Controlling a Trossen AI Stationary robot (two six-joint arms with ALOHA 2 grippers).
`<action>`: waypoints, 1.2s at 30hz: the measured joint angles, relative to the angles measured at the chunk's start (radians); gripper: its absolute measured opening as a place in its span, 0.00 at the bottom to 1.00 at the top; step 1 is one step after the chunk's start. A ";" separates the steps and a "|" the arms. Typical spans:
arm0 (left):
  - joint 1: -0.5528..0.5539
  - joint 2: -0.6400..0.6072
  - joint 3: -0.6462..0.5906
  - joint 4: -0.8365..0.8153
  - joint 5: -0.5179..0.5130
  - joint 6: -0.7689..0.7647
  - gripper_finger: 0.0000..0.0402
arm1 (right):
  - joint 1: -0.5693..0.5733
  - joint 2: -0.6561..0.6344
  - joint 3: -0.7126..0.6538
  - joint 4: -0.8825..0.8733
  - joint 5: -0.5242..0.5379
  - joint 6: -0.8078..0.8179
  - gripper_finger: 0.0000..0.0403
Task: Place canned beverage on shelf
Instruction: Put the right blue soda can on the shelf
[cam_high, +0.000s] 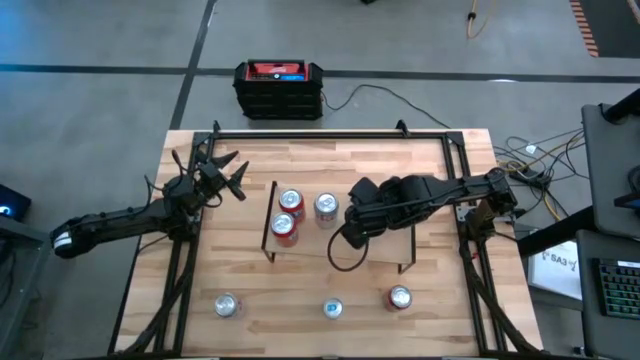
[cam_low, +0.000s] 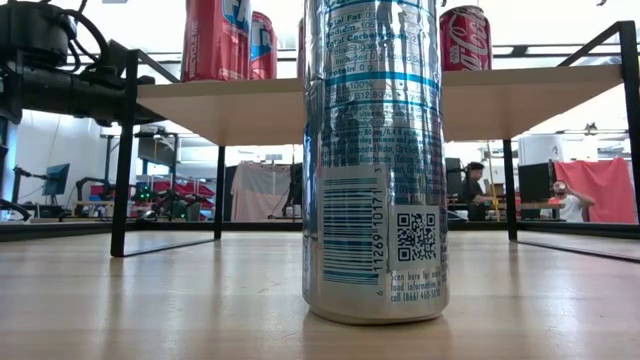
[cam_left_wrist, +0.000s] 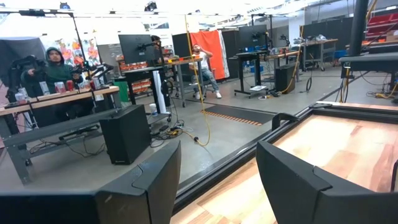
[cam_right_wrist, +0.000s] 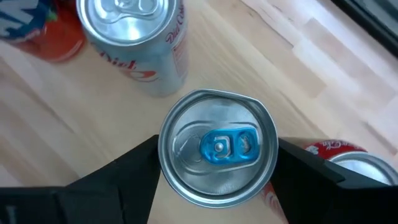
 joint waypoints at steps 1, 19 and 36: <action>0.000 0.000 0.000 0.000 0.000 0.000 0.49 | 0.000 0.000 0.000 0.000 0.000 0.015 0.65; 0.000 0.000 0.000 0.000 0.000 0.000 0.49 | -0.005 0.000 -0.014 0.002 0.003 0.260 0.65; 0.000 0.000 0.000 0.000 0.000 0.000 0.49 | -0.007 0.000 -0.026 -0.001 0.036 0.272 0.65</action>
